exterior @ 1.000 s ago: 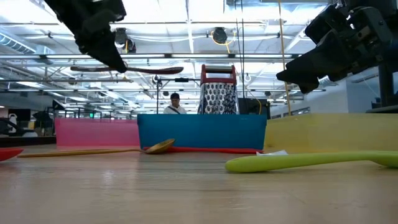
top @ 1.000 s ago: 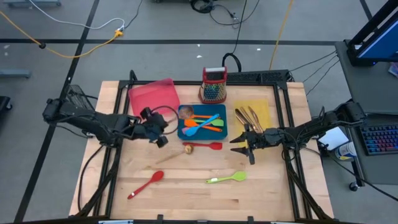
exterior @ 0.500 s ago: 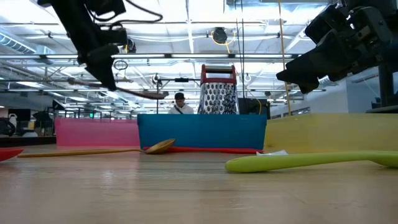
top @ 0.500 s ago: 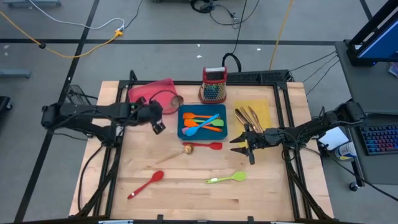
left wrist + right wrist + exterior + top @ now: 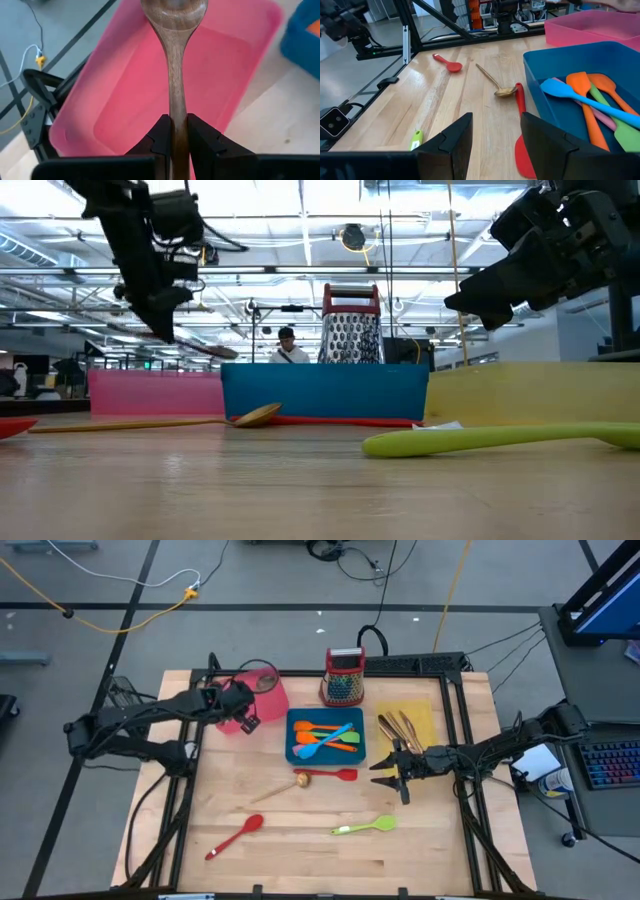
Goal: Pick & Place Kitchen Items
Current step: Put the brown serving spoon into the pink bin
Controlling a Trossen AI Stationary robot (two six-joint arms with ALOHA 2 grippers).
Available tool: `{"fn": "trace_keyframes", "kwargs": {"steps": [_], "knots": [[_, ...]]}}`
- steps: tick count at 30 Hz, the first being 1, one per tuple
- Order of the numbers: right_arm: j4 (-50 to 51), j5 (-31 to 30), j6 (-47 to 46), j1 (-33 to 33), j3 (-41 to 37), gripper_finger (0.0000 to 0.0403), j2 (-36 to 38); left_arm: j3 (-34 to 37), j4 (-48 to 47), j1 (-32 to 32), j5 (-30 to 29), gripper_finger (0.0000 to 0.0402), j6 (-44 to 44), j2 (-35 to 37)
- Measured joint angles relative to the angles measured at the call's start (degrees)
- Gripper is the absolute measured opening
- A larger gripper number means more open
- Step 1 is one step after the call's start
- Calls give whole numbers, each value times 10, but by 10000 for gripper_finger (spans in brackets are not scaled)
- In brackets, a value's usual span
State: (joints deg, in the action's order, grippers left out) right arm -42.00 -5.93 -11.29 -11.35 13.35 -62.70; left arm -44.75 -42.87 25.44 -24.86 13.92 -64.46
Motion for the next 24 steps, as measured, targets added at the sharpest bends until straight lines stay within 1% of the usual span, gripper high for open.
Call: {"fn": "trace_keyframes", "kwargs": {"steps": [7, 11, 16, 20, 24], "knots": [[0, 0, 0, 0, 0, 160, 0, 63, 69, 56, 43, 42, -51, 0], [0, 0, 0, 0, 0, 160, 0, 97, 128, 90, 63, 42, -87, 0], [0, 0, 0, 0, 0, 160, 0, 133, 205, 133, 106, 42, -122, 0], [0, 0, 0, 0, 0, 160, 0, 158, 236, 158, 118, 42, -127, 0], [0, 0, 0, 0, 0, 160, 0, 182, 237, 175, 129, 42, -127, 0]]}}
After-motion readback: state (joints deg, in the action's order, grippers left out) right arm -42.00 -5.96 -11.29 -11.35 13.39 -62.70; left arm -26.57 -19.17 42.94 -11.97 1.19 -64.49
